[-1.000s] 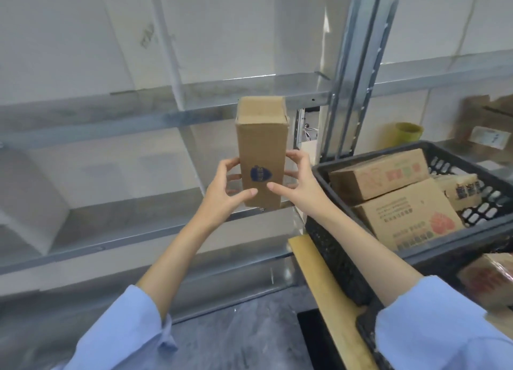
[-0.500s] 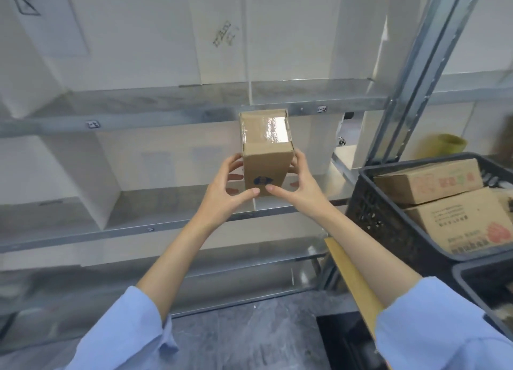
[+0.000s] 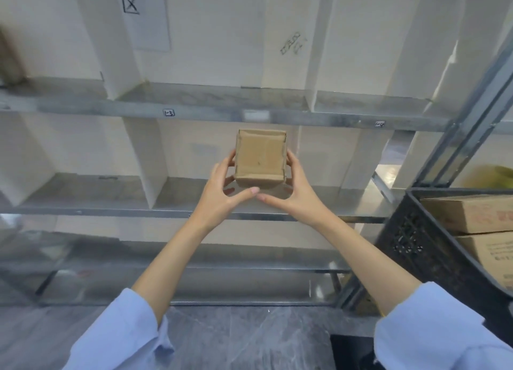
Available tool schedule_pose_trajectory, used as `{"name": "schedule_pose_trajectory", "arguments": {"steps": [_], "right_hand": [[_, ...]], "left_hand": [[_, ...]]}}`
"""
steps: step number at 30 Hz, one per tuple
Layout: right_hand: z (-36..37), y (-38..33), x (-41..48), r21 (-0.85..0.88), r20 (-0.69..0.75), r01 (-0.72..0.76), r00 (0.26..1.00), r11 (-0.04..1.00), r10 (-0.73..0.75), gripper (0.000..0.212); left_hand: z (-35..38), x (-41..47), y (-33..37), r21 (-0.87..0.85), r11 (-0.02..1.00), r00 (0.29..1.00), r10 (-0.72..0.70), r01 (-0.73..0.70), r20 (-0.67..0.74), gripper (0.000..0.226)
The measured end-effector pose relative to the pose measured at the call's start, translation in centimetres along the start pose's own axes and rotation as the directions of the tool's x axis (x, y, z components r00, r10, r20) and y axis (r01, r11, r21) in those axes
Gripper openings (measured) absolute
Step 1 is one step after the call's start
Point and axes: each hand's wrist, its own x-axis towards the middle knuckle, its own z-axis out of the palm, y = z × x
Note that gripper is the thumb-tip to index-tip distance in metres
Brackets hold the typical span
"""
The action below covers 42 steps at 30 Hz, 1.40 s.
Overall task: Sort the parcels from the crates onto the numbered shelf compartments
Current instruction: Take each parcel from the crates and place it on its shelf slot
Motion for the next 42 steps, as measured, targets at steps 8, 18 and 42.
{"name": "schedule_pose_trajectory", "arguments": {"steps": [8, 18, 42], "right_hand": [[2.9, -1.5, 1.3, 0.146, 0.126, 0.022, 0.991, 0.989, -0.04, 0.092], [4.0, -2.7, 0.5, 0.148, 0.199, 0.129, 0.967, 0.981, -0.157, 0.085], [9.6, -7.1, -1.4, 0.351, 0.439, 0.229, 0.816, 0.908, -0.375, 0.104]], "left_hand": [[-3.1, -3.1, 0.9, 0.054, 0.997, 0.988, -0.046, 0.055, -0.145, 0.075], [-3.8, -7.6, 3.0, 0.102, 0.989, 0.944, -0.073, 0.111, -0.323, 0.081], [-5.9, -17.8, 8.1, 0.201, 0.95, 0.797, -0.074, 0.239, -0.6, 0.074]]}}
